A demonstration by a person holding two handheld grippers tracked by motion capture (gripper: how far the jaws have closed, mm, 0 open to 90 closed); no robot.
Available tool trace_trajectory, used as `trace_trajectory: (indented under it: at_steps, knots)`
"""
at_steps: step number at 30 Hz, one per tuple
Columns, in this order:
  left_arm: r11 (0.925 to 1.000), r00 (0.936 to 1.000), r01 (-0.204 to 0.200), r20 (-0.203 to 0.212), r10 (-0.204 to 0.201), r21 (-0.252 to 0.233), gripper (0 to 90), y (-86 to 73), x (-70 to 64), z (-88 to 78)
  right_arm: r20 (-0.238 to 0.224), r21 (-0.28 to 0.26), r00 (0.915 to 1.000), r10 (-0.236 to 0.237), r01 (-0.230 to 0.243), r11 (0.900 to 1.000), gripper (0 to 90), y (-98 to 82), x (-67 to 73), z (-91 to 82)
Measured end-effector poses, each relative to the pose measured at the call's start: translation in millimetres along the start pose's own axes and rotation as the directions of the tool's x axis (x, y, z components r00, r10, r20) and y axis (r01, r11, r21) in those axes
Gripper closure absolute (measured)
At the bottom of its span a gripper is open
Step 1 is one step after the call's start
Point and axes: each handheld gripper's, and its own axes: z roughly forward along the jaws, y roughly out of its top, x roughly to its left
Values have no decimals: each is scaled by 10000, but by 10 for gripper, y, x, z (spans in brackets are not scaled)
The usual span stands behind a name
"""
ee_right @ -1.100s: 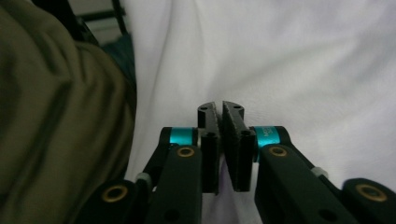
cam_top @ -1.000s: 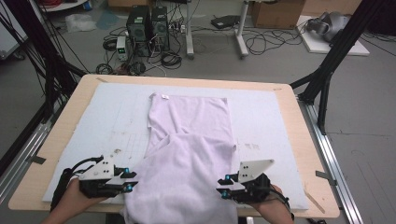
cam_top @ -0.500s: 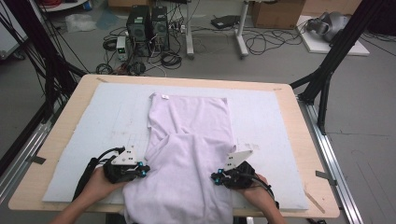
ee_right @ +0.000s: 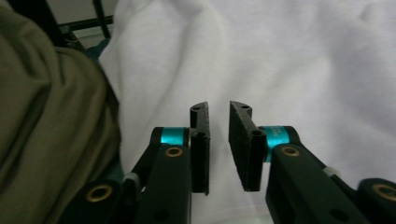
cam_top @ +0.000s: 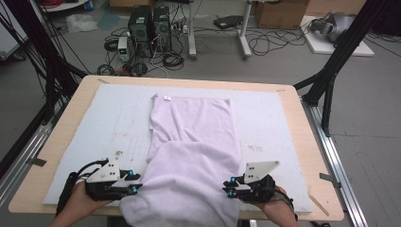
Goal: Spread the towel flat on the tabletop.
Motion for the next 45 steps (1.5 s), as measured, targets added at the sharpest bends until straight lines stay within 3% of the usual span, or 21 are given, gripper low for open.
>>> trace_trajectory:
  at_steps: [5, 8, 10, 12, 14, 16, 18, 20, 22, 23, 27, 30, 32, 35, 37, 38, 39, 40, 43, 45]
  knots:
    - [9975, 9959, 697, -588, -691, 91, 638, 61, 320, 252, 494, 384, 9987, 150, -169, 9991, 633, 30, -235, 191]
    - [9953, 9941, 944, -554, -931, 217, 630, 88, 445, 430, 448, 669, 9980, 441, -470, 9966, 576, 8, -352, 356]
    - [9927, 9927, 1170, -312, -1161, 289, 579, 112, 465, 536, 262, 848, 9985, 486, -507, 9951, 558, 0, -377, 442]
    - [9923, 9932, 1154, -233, -1144, 454, 537, 141, 415, 636, 261, 1116, 9987, 433, -460, 9927, 565, 1, -374, 513]
    - [9938, 9957, 929, -124, -923, 610, 605, 158, 367, 710, 355, 1064, 9991, 234, -271, 9940, 623, -13, -358, 558]
    - [9949, 9968, 802, -51, -800, 619, 667, 172, 321, 750, 362, 975, 9984, 428, -462, 9942, 643, -18, -371, 557]
    - [9961, 9979, 576, 247, -594, 675, 687, 186, 307, 742, 331, 944, 9983, 488, -518, 9942, 642, -26, -381, 552]
    - [9967, 9977, 557, 344, -578, 599, 642, 189, 310, 706, 353, 941, 9984, 445, -477, 9944, 634, -28, -372, 553]
    - [9957, 9969, 717, 271, -734, 580, 652, 177, 360, 633, 405, 945, 9985, 371, -407, 9947, 633, -28, -366, 553]
    - [9954, 9965, 783, 249, -798, 544, 704, 171, 375, 610, 409, 965, 9986, 324, -362, 9947, 632, -28, -363, 550]
    - [9949, 9960, 876, -230, -866, 502, 787, 149, 446, 535, 428, 982, 9987, 259, -300, 9947, 625, -29, -362, 549]
    - [9936, 9935, 1048, -486, -1027, 423, 791, 148, 506, 537, 434, 981, 9987, 254, -296, 9947, 622, -29, -362, 550]
    - [9914, 9907, 1239, -623, -1212, 417, 782, 154, 537, 575, 450, 977, 9987, 257, -300, 9948, 620, -29, -361, 551]
    - [9869, 9870, 1507, -648, -1470, 569, 650, 172, 559, 674, 484, 1007, 9986, 198, -246, 9946, 613, -27, -359, 549]
    - [9842, 9867, 1539, -671, -1483, 876, 637, 173, 557, 761, 491, 1009, 9986, 195, -243, 9946, 611, -27, -359, 549]
    - [9843, 9891, 1364, -711, -1290, 1122, 691, 165, 552, 799, 499, 1010, 9986, 177, -227, 9946, 611, -28, -360, 550]
    - [9867, 9895, 1275, -808, -1196, 1005, 727, 166, 542, 800, 490, 1005, 9986, 199, -248, 9946, 610, -28, -359, 550]
    - [9868, 9908, 1220, -718, -1148, 1064, 821, 169, 552, 791, 503, 996, 9985, 206, -255, 9947, 609, -28, -358, 550]
    - [9847, 9899, 1348, -585, -1290, 1105, 861, 156, 575, 737, 512, 992, 9985, 214, -264, 9947, 608, -28, -356, 551]
    - [9867, 9918, 1132, -720, -1052, 1169, 865, 151, 596, 656, 538, 998, 9983, 202, -255, 9947, 608, -28, -355, 551]
